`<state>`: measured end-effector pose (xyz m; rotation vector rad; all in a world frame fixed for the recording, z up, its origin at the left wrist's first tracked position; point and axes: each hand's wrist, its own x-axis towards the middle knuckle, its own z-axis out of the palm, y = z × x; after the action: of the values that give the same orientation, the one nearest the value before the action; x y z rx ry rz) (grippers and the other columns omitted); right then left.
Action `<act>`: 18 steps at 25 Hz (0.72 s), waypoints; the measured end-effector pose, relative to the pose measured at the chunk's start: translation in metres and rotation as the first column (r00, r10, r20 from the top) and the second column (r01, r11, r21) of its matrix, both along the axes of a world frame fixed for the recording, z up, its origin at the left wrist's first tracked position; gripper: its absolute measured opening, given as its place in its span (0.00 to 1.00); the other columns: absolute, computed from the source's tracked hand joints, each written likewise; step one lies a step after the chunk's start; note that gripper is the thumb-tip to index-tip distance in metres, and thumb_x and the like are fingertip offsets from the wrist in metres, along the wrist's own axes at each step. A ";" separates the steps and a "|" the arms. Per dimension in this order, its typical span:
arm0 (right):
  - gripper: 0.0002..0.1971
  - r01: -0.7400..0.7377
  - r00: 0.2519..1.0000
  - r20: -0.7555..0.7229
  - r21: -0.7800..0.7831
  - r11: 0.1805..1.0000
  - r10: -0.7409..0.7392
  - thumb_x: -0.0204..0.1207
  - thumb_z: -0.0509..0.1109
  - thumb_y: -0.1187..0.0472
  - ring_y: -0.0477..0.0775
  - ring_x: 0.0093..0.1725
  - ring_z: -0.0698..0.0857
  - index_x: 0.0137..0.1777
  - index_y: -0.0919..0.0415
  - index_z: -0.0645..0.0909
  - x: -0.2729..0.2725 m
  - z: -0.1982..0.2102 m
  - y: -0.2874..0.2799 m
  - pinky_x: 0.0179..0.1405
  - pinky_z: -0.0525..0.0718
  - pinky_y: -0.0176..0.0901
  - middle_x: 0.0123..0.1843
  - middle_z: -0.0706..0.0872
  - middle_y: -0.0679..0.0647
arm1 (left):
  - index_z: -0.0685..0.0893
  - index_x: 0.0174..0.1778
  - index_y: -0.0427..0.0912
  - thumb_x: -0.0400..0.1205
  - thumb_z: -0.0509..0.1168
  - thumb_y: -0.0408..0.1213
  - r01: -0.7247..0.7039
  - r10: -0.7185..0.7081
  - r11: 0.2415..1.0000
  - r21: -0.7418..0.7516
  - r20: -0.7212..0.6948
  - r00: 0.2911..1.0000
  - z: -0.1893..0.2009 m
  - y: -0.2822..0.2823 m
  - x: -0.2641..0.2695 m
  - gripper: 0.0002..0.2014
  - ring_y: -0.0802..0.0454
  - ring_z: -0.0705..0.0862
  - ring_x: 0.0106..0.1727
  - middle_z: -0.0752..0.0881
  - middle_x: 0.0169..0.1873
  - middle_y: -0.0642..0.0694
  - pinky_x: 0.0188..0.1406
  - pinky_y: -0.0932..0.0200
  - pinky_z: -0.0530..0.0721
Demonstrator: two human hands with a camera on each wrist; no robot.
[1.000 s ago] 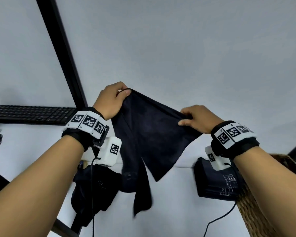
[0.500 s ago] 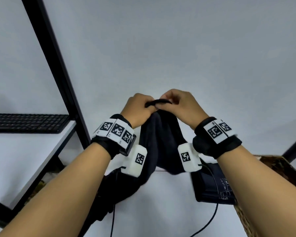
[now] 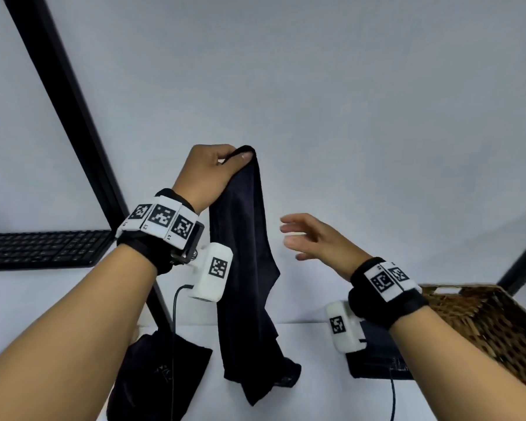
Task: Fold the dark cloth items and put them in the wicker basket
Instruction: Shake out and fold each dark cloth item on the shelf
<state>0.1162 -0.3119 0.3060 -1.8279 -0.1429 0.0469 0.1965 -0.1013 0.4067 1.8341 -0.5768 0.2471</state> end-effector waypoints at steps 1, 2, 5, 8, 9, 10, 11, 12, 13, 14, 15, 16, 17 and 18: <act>0.23 -0.016 0.999 0.034 -0.010 1.000 0.016 0.73 0.76 0.51 0.42 0.60 0.85 0.68 0.47 0.77 0.005 0.004 0.012 0.58 0.84 0.42 0.63 0.84 0.46 | 0.89 0.41 0.35 0.80 0.70 0.42 0.014 -0.014 1.000 0.020 0.006 1.000 0.003 -0.006 -0.003 0.12 0.53 0.83 0.35 0.86 0.33 0.44 0.40 0.58 0.80; 0.23 -0.006 0.997 0.080 -0.044 0.999 0.009 0.72 0.77 0.51 0.43 0.56 0.86 0.67 0.48 0.77 0.011 0.004 0.024 0.56 0.83 0.39 0.60 0.85 0.46 | 0.89 0.39 0.38 0.79 0.71 0.43 0.019 -0.019 0.999 0.036 0.010 1.000 0.006 -0.012 -0.007 0.11 0.53 0.84 0.33 0.86 0.31 0.45 0.38 0.59 0.80; 0.08 0.146 0.972 0.207 -0.178 0.973 -0.108 0.72 0.77 0.56 0.45 0.40 0.82 0.48 0.54 0.82 0.023 0.008 0.037 0.49 0.80 0.39 0.41 0.84 0.45 | 0.89 0.36 0.40 0.78 0.72 0.45 0.019 -0.019 1.000 0.025 0.010 1.000 0.015 -0.013 -0.011 0.11 0.52 0.84 0.30 0.87 0.29 0.44 0.35 0.59 0.82; 0.10 0.067 0.991 0.120 0.003 0.998 -0.067 0.74 0.76 0.61 0.46 0.48 0.88 0.51 0.59 0.80 0.027 0.004 0.029 0.54 0.84 0.41 0.49 0.89 0.49 | 0.89 0.36 0.36 0.79 0.72 0.44 0.049 -0.048 0.998 0.030 -0.020 0.999 0.022 -0.002 -0.011 0.14 0.55 0.83 0.29 0.85 0.28 0.47 0.33 0.63 0.80; 0.13 0.005 0.996 0.093 0.026 1.000 -0.008 0.73 0.76 0.62 0.48 0.53 0.89 0.57 0.58 0.80 0.029 0.002 0.029 0.57 0.85 0.42 0.55 0.89 0.51 | 0.88 0.37 0.34 0.79 0.71 0.43 0.061 -0.060 0.997 0.041 -0.027 0.998 0.022 -0.001 -0.011 0.14 0.55 0.82 0.30 0.84 0.28 0.46 0.33 0.63 0.80; 0.15 -0.043 0.995 0.090 -0.036 0.998 0.046 0.73 0.76 0.63 0.49 0.56 0.88 0.59 0.57 0.80 0.030 -0.001 0.029 0.59 0.85 0.43 0.57 0.88 0.51 | 0.88 0.38 0.33 0.79 0.71 0.43 0.069 -0.068 0.997 0.036 -0.029 0.997 0.023 0.000 -0.011 0.14 0.55 0.83 0.30 0.84 0.29 0.46 0.34 0.63 0.80; 0.13 -0.060 0.993 0.095 -0.149 0.987 0.075 0.74 0.75 0.63 0.49 0.55 0.88 0.58 0.57 0.82 0.033 -0.008 0.029 0.59 0.85 0.44 0.56 0.89 0.51 | 0.89 0.39 0.34 0.79 0.71 0.42 0.071 -0.070 0.997 0.015 -0.023 0.997 0.023 0.001 -0.010 0.13 0.55 0.83 0.31 0.85 0.30 0.46 0.35 0.63 0.81; 0.09 -0.042 0.992 0.104 -0.280 0.959 0.074 0.74 0.74 0.61 0.50 0.51 0.88 0.53 0.57 0.84 0.035 -0.014 0.026 0.58 0.85 0.47 0.50 0.90 0.51 | 0.89 0.40 0.35 0.79 0.71 0.40 0.061 -0.061 0.998 -0.014 -0.013 0.998 0.025 0.004 -0.009 0.11 0.56 0.84 0.32 0.85 0.30 0.48 0.36 0.64 0.82; 0.04 -0.007 0.993 0.105 -0.387 0.922 0.052 0.75 0.74 0.59 0.50 0.44 0.86 0.47 0.59 0.85 0.035 -0.020 0.021 0.54 0.83 0.49 0.43 0.89 0.51 | 0.89 0.41 0.36 0.80 0.71 0.39 0.039 -0.039 0.998 -0.041 -0.001 0.999 0.026 0.010 -0.007 0.09 0.57 0.84 0.33 0.86 0.31 0.49 0.37 0.64 0.82; 0.07 0.037 0.994 0.109 -0.466 0.884 0.016 0.75 0.73 0.57 0.48 0.37 0.82 0.40 0.60 0.84 0.035 -0.025 0.010 0.48 0.81 0.49 0.35 0.85 0.50 | 0.89 0.41 0.38 0.80 0.70 0.38 0.009 -0.008 0.998 -0.064 0.013 1.000 0.027 0.018 -0.002 0.07 0.57 0.84 0.34 0.86 0.31 0.51 0.38 0.64 0.83; 0.12 0.087 0.993 0.117 -0.507 0.857 -0.032 0.76 0.73 0.56 0.46 0.32 0.78 0.34 0.60 0.80 0.034 -0.028 -0.003 0.42 0.77 0.47 0.30 0.80 0.48 | 0.88 0.41 0.40 0.80 0.70 0.38 -0.024 0.026 0.997 -0.079 0.025 0.999 0.027 0.028 0.005 0.06 0.57 0.83 0.35 0.86 0.30 0.52 0.40 0.63 0.82; 0.13 0.144 0.988 0.129 -0.538 0.831 -0.088 0.76 0.73 0.56 0.44 0.30 0.76 0.31 0.56 0.78 0.033 -0.027 -0.015 0.39 0.74 0.44 0.28 0.78 0.46 | 0.88 0.40 0.42 0.80 0.70 0.39 -0.060 0.063 0.994 -0.086 0.033 0.997 0.025 0.040 0.012 0.06 0.57 0.83 0.36 0.86 0.30 0.54 0.42 0.61 0.82; 0.13 0.195 0.979 0.156 -0.557 0.807 -0.128 0.77 0.72 0.56 0.44 0.31 0.77 0.31 0.53 0.78 0.032 -0.022 -0.027 0.39 0.73 0.41 0.29 0.79 0.44 | 0.88 0.38 0.45 0.81 0.69 0.40 -0.101 0.105 0.991 -0.089 0.040 0.994 0.021 0.051 0.019 0.06 0.56 0.82 0.37 0.85 0.30 0.54 0.44 0.58 0.81; 0.10 0.236 0.970 0.181 -0.567 0.789 -0.160 0.77 0.71 0.56 0.44 0.34 0.79 0.33 0.50 0.79 0.031 -0.014 -0.037 0.40 0.73 0.38 0.31 0.81 0.43 | 0.87 0.38 0.47 0.81 0.69 0.40 -0.147 0.152 0.985 -0.091 0.046 0.987 0.016 0.061 0.025 0.07 0.54 0.82 0.39 0.85 0.31 0.52 0.45 0.56 0.80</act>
<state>0.1474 -0.3485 0.2917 -2.4626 -0.0184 -0.1952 0.2218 -0.0401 0.4226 1.7926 -0.4576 0.4163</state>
